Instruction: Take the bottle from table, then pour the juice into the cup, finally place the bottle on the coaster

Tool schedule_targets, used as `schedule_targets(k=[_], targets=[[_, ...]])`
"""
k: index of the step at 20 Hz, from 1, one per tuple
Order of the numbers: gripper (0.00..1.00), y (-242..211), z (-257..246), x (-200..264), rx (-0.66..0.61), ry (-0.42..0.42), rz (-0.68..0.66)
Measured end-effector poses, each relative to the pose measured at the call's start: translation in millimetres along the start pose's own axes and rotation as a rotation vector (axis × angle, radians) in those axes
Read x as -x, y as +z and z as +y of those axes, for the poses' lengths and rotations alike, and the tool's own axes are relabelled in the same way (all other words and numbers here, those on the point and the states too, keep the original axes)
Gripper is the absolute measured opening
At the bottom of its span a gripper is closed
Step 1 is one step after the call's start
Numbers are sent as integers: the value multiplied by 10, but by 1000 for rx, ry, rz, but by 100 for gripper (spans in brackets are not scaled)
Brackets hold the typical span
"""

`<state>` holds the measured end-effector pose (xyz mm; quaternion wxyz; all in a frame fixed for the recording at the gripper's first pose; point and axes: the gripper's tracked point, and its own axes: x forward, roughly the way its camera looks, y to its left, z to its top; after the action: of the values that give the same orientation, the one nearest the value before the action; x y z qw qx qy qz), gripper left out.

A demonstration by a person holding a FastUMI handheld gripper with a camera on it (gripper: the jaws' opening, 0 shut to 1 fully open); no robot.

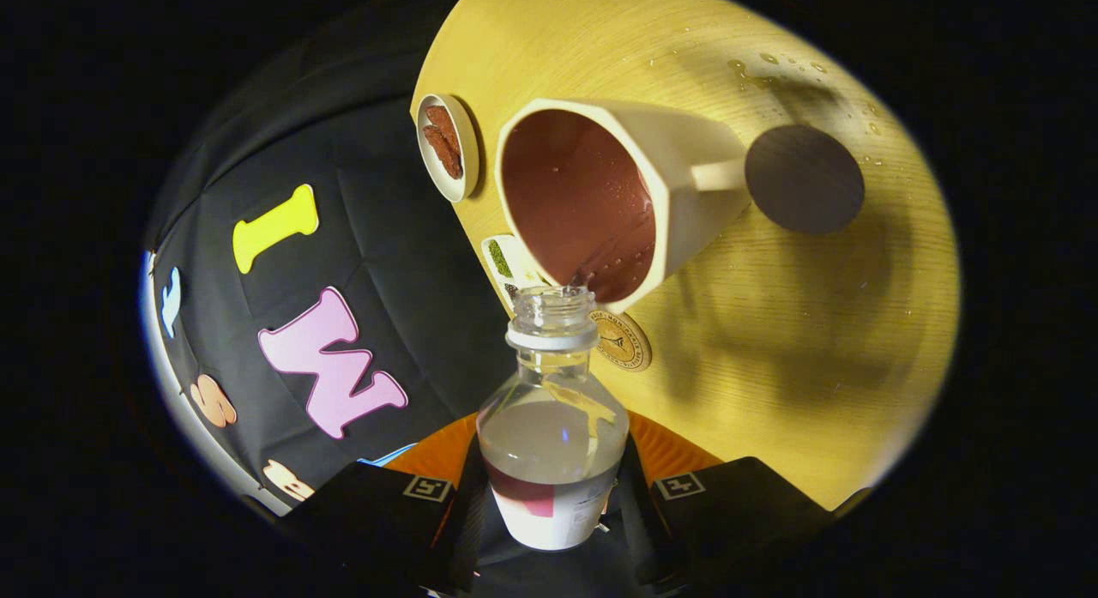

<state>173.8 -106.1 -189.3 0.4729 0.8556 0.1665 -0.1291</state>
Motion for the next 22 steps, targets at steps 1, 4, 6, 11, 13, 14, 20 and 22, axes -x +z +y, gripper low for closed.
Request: schedule_targets(k=[1,4,6,11,13,14,20,22], targets=[[71,12,3,17,-10,-7,0],[71,11,5,22,-44,-39,9],[71,-19,36,49,-70,-52,21],[71,-86,126,121,-132,-64,43],[71,-83,162,141,-155,-67,43],[71,-82,183,156,-165,-68,45],[71,0,275,228,-239,-77,52],[71,29,291,250,-253,-81,52]])
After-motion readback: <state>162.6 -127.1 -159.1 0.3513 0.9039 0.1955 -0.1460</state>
